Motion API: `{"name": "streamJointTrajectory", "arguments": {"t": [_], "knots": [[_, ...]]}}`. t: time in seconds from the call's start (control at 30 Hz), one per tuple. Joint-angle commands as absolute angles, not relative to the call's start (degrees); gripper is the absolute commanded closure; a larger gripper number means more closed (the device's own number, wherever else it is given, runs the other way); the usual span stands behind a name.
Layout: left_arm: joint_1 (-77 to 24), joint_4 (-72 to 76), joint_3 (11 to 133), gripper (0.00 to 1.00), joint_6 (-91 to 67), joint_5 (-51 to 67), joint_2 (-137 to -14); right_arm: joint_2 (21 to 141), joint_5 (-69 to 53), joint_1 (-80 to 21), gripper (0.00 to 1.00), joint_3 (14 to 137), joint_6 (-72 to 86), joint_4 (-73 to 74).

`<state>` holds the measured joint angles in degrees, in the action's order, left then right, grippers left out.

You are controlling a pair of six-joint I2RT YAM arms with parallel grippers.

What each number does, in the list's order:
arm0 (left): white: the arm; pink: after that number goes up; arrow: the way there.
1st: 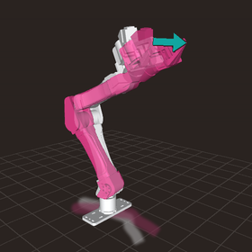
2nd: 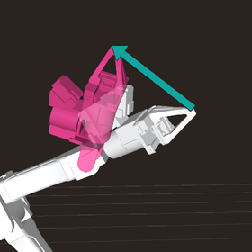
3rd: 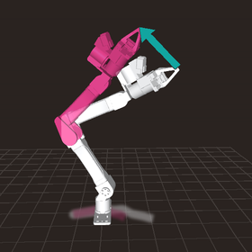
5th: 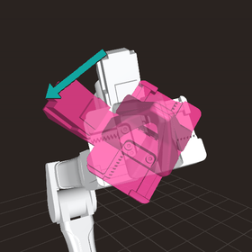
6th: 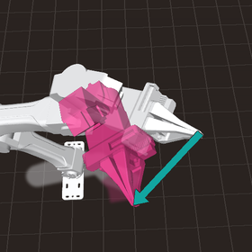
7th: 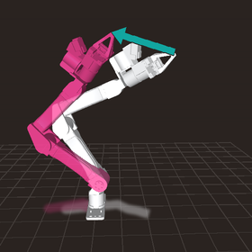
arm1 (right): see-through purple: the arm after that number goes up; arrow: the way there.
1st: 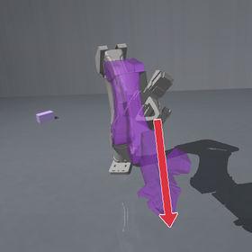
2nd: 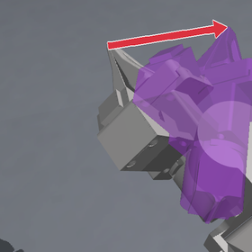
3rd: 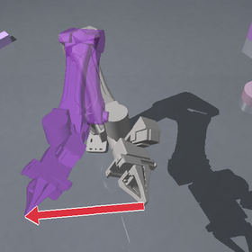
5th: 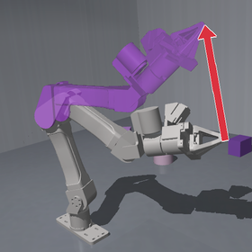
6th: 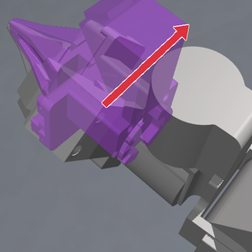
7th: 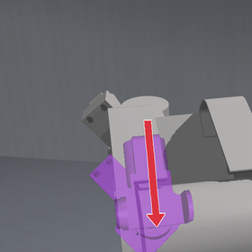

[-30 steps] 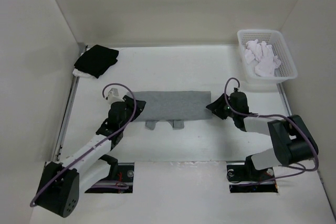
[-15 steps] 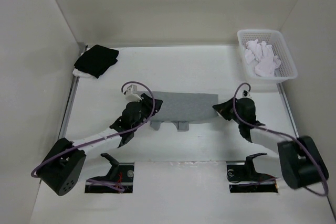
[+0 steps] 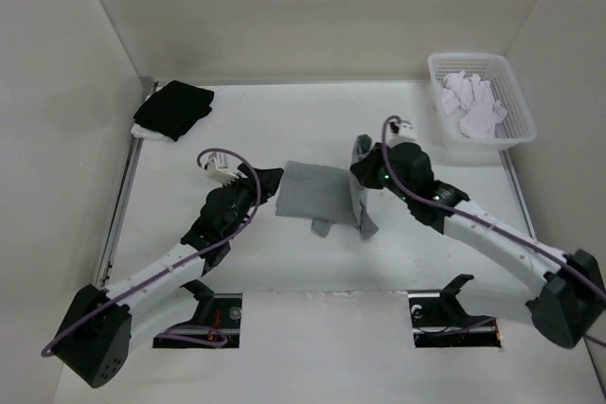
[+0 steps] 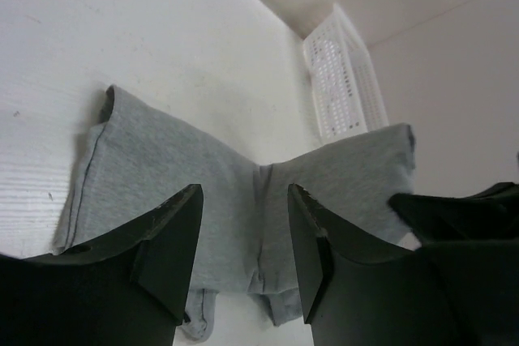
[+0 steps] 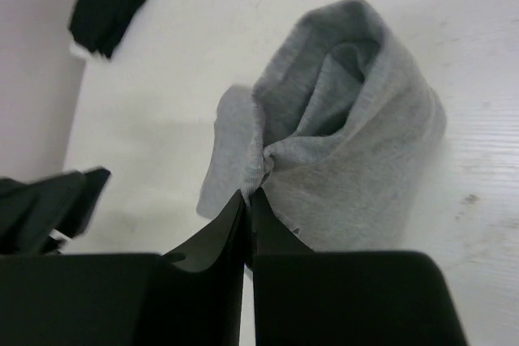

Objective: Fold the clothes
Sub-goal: Fold the tank top

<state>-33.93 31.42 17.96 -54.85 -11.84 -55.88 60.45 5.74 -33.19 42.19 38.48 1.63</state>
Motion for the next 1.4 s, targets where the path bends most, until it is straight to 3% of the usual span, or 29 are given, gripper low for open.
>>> {"name": "streamJointTrajectory", "arguments": {"t": [0.0,0.17,0.27,0.3,0.4,0.53,0.6,0.77,0.93,1.07,1.23,1.37], "knots": [[-31.6,30.2,16.3,0.55,-54.8,-12.3,-50.2,70.3,10.5,-41.1,0.94,51.6,33.1,7.0],[-26.5,25.6,14.9,0.53,-55.2,-10.4,-43.0,88.6,11.5,-48.6,0.89,66.3,33.9,10.6],[-23.6,23.6,14.7,0.53,-55.4,-9.1,-40.2,98.0,11.8,-51.9,0.67,74.9,37.1,10.7],[-22.6,22.9,14.6,0.53,-55.6,-8.6,-39.5,100.3,11.3,-52.7,0.65,77.5,38.6,10.6],[-20.3,22.2,14.6,0.53,-56.1,-6.9,-38.5,102.6,9.0,-54.6,0.62,80.6,40.2,8.7],[-19.3,22.6,14.9,0.53,-56.3,-5.5,-41.0,95.6,9.2,-54.4,0.6,71.3,41.6,1.3],[-20.3,23.4,15.3,0.53,-56.1,-5.3,-43.3,90.0,9.8,-52.3,0.64,63.6,41.7,-1.9],[-23.7,25.1,17.1,0.5,-53.6,-5.8,-51.5,75.1,11.4,-47.6,0.92,43.6,41.7,-9.1],[-23.2,21.4,19.2,0.46,-50.6,-6.4,-56.2,57.5,14.1,-38.1,0.94,24.6,43.5,-15.4],[-21.4,18.1,19.1,0.44,-50.0,-7.8,-55.6,49.2,14.2,-28.7,0.81,16.9,45.3,-18.0],[-16.8,12.9,18.3,0.41,-49.5,-9.3,-54.4,46.1,14.5,-19.8,0.49,11.7,45.5,-21.6],[-12.9,9.5,18.1,0.39,-49.5,-9.3,-55.3,46.3,13.5,-16.3,0.4,8.3,45.9,-25.5]]}}
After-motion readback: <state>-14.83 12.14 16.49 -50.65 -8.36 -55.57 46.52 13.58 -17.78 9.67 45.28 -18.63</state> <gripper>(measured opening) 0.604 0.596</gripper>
